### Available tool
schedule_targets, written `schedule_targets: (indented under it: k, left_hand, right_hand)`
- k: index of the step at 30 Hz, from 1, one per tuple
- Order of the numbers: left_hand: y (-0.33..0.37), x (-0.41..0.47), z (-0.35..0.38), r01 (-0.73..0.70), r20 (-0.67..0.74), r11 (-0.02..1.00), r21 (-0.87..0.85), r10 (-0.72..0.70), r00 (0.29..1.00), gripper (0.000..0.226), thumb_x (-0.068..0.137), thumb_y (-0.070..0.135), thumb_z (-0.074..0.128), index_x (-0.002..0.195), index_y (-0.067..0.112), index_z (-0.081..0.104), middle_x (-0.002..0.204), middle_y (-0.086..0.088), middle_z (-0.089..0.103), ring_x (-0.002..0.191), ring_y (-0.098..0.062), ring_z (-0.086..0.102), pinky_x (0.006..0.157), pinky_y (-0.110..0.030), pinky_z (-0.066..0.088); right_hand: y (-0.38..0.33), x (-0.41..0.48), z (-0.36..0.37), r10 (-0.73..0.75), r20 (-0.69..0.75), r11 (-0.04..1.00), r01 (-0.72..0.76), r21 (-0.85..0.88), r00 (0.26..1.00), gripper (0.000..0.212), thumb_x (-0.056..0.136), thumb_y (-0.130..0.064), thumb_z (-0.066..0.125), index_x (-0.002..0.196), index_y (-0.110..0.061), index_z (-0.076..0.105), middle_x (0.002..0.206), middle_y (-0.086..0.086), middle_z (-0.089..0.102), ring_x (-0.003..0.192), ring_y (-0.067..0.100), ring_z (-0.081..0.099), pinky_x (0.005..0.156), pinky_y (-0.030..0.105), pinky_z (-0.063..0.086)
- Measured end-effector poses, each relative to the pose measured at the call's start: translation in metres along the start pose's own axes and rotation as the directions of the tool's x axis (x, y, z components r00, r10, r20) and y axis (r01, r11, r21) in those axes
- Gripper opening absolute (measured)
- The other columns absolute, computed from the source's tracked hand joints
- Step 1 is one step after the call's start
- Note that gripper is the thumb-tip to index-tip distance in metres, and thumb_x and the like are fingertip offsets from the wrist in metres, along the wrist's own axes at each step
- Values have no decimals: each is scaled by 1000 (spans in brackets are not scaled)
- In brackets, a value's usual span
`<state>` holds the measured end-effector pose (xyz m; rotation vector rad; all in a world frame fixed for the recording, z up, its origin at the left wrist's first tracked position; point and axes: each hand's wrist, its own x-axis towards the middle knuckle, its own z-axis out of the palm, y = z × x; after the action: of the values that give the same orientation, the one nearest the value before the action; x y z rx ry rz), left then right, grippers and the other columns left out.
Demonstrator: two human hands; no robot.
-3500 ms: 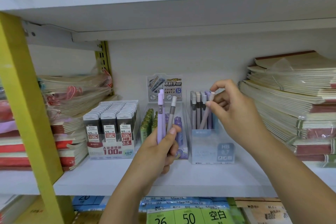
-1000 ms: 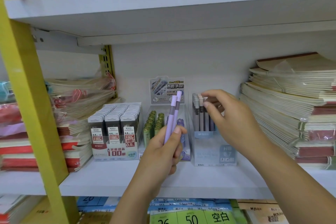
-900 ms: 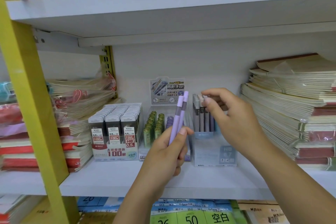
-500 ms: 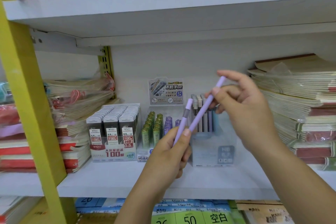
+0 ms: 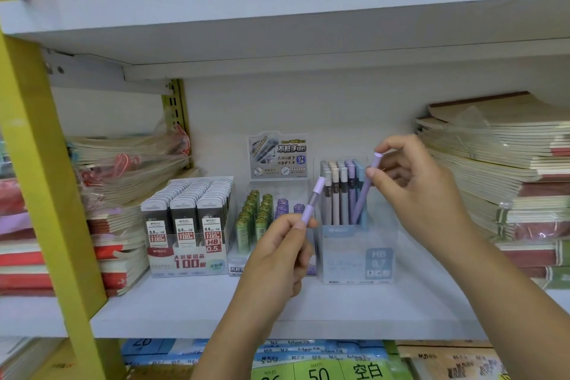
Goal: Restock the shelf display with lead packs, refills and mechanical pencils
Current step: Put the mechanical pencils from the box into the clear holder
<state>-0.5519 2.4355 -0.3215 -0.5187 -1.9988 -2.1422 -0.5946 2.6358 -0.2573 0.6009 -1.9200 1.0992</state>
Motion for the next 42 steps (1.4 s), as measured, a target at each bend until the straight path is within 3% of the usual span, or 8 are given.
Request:
schedule_targets:
  k: [11,16,26,30,33,36,39,42]
  left_hand:
    - [-1,1,-2,-13,-46,999,37,15,999,24,103,30,48,94,37,70,61,6,47,47,-6,36,42,-16,30]
    - [0,-1,-3,-34,-30,997,69,36,999,20,100,38,50,98,41,70,62,6,48,47,-5,37,43,-17,30]
    - [-2,0,-2,-64,-48,990,128,71,996,21,97,44,50,104,43,70,63,7,46,46,-2,37,43,-14,31]
    - [-4,2,1,-83,-54,986,146,92,994,22,100,42,48,105,43,69,69,6,45,51,-4,37,46,-15,33]
    - [-4,3,6,-111,-56,981,162,121,991,23,102,39,48,106,45,69,71,10,48,55,-2,42,49,-13,40]
    - [-4,3,9,-134,-51,970,203,148,988,25,100,44,46,110,51,67,69,15,48,57,1,44,53,-14,42]
    - [-4,3,12,-179,-84,942,283,210,974,25,100,38,51,107,57,66,73,16,51,61,-1,47,59,-27,53]
    - [-2,2,13,-246,-150,867,434,339,929,25,94,34,60,112,51,63,93,27,51,82,1,55,72,-43,60]
  right_hand:
    - [3,-3,8,-9,49,995,14,-103,999,33,84,-15,69,92,-41,50,75,-12,62,76,1,59,66,10,45]
    - [7,-2,12,-86,46,928,97,-360,995,25,85,-19,69,107,-27,62,90,-6,50,91,14,47,71,24,30]
    - [5,-2,12,96,67,873,-52,-485,993,28,91,-31,60,118,-33,64,97,-3,38,99,12,34,76,25,31]
    - [-17,-4,13,46,35,966,-35,-257,998,23,94,-27,54,115,-28,64,102,-8,52,95,9,47,79,21,38]
    - [-38,-9,17,172,259,952,-227,204,951,22,94,-27,55,111,-40,62,92,-7,70,85,14,61,74,20,47]
    - [-46,-15,23,139,351,909,-260,327,926,28,93,-21,59,113,-40,56,88,0,73,86,13,68,82,29,50]
    - [-46,-13,24,168,243,891,-253,378,955,27,93,-13,60,108,-35,57,84,1,75,79,21,67,71,40,50]
    - [-41,-6,11,186,10,874,-170,456,982,28,94,-9,57,107,-34,54,84,-4,74,79,11,71,61,22,53]
